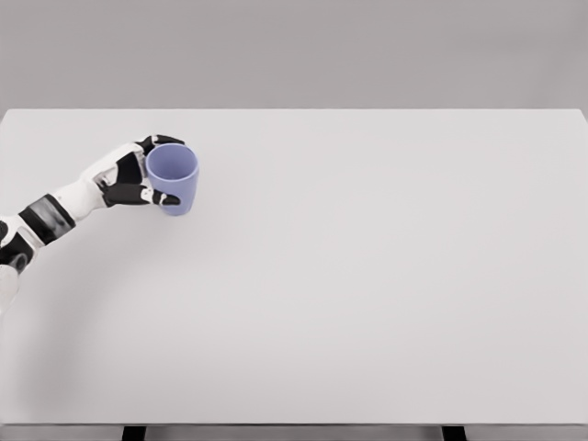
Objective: Flip the cup with left arm and place it on the table
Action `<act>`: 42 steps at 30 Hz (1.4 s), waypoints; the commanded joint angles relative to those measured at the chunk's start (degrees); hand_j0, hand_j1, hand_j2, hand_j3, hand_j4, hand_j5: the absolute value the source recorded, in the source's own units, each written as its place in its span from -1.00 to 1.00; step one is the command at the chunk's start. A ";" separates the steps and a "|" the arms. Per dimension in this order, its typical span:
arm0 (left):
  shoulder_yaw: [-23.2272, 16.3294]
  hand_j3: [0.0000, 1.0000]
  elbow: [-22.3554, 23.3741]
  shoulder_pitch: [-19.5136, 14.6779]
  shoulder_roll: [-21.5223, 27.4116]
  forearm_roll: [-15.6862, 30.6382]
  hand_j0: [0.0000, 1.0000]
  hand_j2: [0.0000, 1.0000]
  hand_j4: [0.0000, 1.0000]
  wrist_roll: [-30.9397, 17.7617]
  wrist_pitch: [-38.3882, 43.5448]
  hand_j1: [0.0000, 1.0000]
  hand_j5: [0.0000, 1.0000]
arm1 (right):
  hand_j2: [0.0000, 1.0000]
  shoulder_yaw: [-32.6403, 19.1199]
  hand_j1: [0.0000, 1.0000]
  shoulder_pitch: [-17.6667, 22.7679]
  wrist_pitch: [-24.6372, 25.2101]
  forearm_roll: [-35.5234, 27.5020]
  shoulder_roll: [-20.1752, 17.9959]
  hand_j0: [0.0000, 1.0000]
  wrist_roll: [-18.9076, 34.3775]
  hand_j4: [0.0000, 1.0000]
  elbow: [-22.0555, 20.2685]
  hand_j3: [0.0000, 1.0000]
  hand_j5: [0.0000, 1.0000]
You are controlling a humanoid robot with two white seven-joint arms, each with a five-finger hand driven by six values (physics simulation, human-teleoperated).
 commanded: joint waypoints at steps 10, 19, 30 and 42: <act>-0.09 0.26 0.12 1.14 -1.28 -0.33 0.26 0.26 0.26 0.01 -1.23 0.26 0.26 | 1.00 0.05 1.00 0.00 -0.01 -0.01 0.00 1.00 0.02 1.00 0.00 1.00 1.00; -0.09 0.80 -0.15 1.14 -1.36 -2.61 0.80 0.80 0.80 0.01 -1.23 0.80 0.80 | 1.00 -0.04 1.00 0.00 -0.01 -0.01 0.00 1.00 0.02 1.00 0.00 1.00 1.00; 0.09 1.00 -0.68 1.05 -0.92 -2.53 1.00 1.00 1.00 0.01 -2.45 1.00 1.00 | 1.00 0.05 1.00 -0.09 -0.01 -0.01 0.00 1.00 0.02 1.00 0.00 1.00 1.00; 0.97 1.00 -5.42 0.70 2.33 -2.09 1.00 1.00 1.00 0.01 -4.30 1.00 1.00 | 1.00 -0.04 1.00 0.00 -0.01 -0.01 0.00 1.00 0.02 1.00 0.00 1.00 1.00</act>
